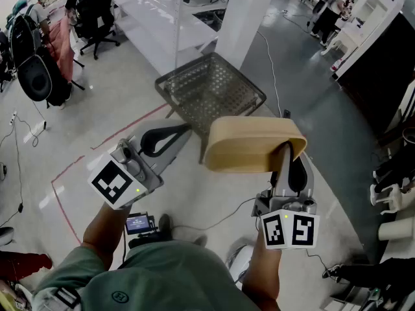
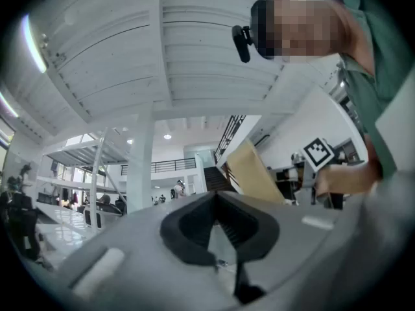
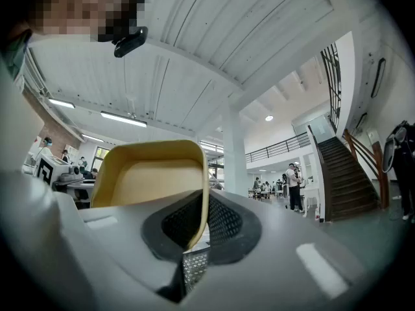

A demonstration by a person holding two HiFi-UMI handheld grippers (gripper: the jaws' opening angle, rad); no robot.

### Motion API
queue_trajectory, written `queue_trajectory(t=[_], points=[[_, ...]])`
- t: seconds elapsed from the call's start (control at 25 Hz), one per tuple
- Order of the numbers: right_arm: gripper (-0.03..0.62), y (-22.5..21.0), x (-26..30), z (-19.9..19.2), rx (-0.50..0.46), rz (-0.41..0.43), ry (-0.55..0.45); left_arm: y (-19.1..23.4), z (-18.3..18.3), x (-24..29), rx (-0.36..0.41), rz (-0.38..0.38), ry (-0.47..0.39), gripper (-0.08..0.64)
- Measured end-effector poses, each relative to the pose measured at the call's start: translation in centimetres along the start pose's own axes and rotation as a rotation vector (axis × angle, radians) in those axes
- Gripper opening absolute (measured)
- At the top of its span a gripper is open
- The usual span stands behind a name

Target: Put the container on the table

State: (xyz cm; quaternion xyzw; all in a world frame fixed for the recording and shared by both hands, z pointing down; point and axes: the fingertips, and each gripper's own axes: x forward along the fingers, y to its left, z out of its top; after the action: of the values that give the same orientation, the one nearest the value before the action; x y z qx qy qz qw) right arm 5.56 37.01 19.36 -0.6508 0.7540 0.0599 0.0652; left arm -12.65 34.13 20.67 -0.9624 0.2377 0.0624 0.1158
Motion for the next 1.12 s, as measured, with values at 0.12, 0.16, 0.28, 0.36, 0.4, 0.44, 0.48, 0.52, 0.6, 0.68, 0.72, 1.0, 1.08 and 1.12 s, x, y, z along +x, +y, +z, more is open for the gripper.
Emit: queue_trajectory(t=[0.12, 0.16, 0.28, 0.36, 0.4, 0.44, 0.48, 0.52, 0.6, 0.68, 0.72, 1.0, 1.08, 1.12], points=[[0.008, -0.1, 0.0, 0.6, 0.0, 0.004, -0.002, 0.0, 0.6, 0.2, 0.004, 0.002, -0.004, 0.003], [0.008, -0.1, 0.0, 0.7, -0.001, 0.004, -0.004, 0.0, 0.6, 0.1, 0.005, 0.002, -0.003, 0.002], [0.008, 0.4, 0.0, 0.6, -0.003, 0.003, -0.008, 0.3, 0.3, -0.5, 0.007, 0.004, -0.002, 0.003], [0.008, 0.7, 0.1, 0.4, -0.005, 0.003, -0.009, 0.6, 0.1, -0.8, 0.006, 0.007, -0.005, 0.003], [0.008, 0.9, 0.3, 0.3, -0.005, 0.003, -0.009, 0.8, 0.0, -0.9, 0.006, 0.007, -0.007, 0.003], [0.008, 1.0, 0.5, 0.2, -0.005, 0.003, -0.009, 1.1, -0.1, -1.0, 0.006, 0.007, -0.008, 0.003], [0.008, 1.2, 0.7, 0.2, -0.005, 0.003, -0.009, 1.4, -0.2, -1.1, 0.005, 0.007, -0.009, 0.003], [0.008, 1.4, 1.0, 0.1, -0.006, 0.003, -0.009, 1.7, -0.3, -1.1, 0.003, 0.007, -0.01, 0.003], [0.008, 1.8, 1.5, 0.0, -0.009, 0.0, -0.005, 2.4, -0.4, -1.4, 0.0, 0.005, -0.012, 0.003], [0.008, 2.3, 1.9, -0.1, -0.008, -0.005, -0.002, 3.1, -0.6, -1.8, -0.006, 0.005, -0.011, 0.003], [0.008, 2.5, 2.1, -0.1, -0.007, -0.008, -0.001, 3.5, -0.6, -2.0, -0.007, 0.004, -0.01, 0.003], [0.008, 4.5, 4.3, -0.2, 0.002, -0.038, 0.002, 7.0, -0.6, -3.5, -0.02, 0.001, -0.035, 0.002], [0.008, 4.7, 4.1, -0.2, 0.004, -0.043, -0.002, 7.2, -0.7, -3.7, -0.021, -0.003, -0.049, 0.002], [0.008, 4.8, 4.1, -0.3, 0.005, -0.043, -0.005, 7.2, -0.8, -3.8, -0.02, -0.005, -0.053, 0.003]])
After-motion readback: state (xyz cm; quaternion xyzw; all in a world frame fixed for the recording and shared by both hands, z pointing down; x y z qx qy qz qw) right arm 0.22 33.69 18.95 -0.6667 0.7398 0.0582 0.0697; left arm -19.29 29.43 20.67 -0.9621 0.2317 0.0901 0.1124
